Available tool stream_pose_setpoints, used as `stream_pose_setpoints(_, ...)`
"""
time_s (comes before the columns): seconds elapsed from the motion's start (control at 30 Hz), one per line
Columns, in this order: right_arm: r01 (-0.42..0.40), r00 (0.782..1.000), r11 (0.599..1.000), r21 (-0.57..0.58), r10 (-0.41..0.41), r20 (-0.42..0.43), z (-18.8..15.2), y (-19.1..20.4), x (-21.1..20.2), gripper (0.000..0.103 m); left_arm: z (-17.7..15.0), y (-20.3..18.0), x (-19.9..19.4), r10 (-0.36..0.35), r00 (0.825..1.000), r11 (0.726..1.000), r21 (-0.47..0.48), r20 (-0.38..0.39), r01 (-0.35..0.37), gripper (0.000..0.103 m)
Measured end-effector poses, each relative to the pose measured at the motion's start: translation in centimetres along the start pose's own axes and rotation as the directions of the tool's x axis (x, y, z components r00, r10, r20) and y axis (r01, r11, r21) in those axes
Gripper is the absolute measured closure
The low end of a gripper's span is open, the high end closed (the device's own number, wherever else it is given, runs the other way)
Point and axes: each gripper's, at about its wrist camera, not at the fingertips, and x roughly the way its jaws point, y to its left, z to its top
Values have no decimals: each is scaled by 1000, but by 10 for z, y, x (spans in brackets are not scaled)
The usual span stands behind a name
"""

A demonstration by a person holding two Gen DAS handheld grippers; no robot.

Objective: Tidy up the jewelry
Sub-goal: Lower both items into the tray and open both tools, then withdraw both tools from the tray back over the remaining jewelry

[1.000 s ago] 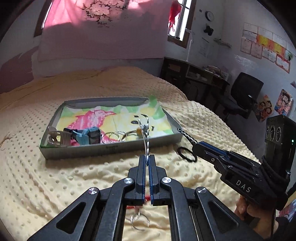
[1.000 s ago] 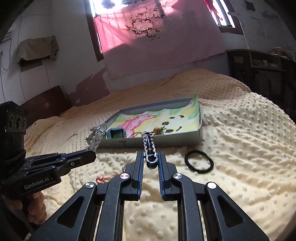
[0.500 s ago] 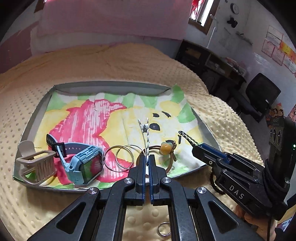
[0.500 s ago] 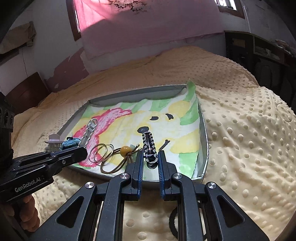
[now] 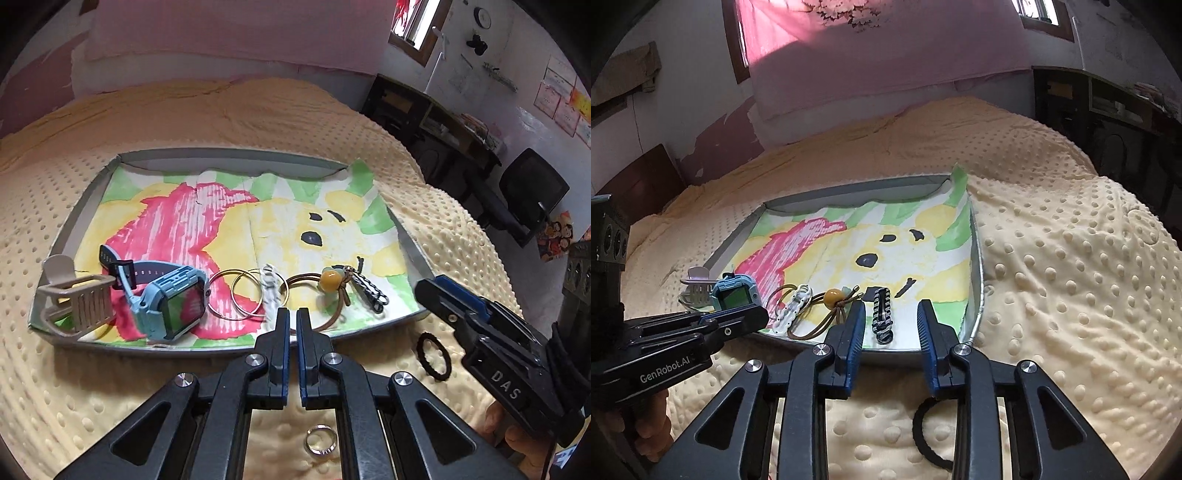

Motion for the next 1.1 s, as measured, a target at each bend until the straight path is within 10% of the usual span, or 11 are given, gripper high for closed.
stream_pose_setpoints(0.17,6,992,1000,11,-8,124,-9,-7,-50,55,-11,-6,-36,16,997,1000,8,82,-17,91)
stream_pose_setpoints(0.33,6,977,1000,24,-11,213,-17,-8,-98,46,-29,-13,-82,44,983,999,0,180,-44,48)
stream_pose_setpoints(0.63,-4,948,1000,10,1,318,-50,4,-180,11,-84,-27,-178,102,907,994,-3,409,-110,0)
stream_pose_setpoints(1.1,0,910,1000,-3,1,414,-120,23,-300,4,-178,-54,-294,131,818,983,32,560,-179,0)
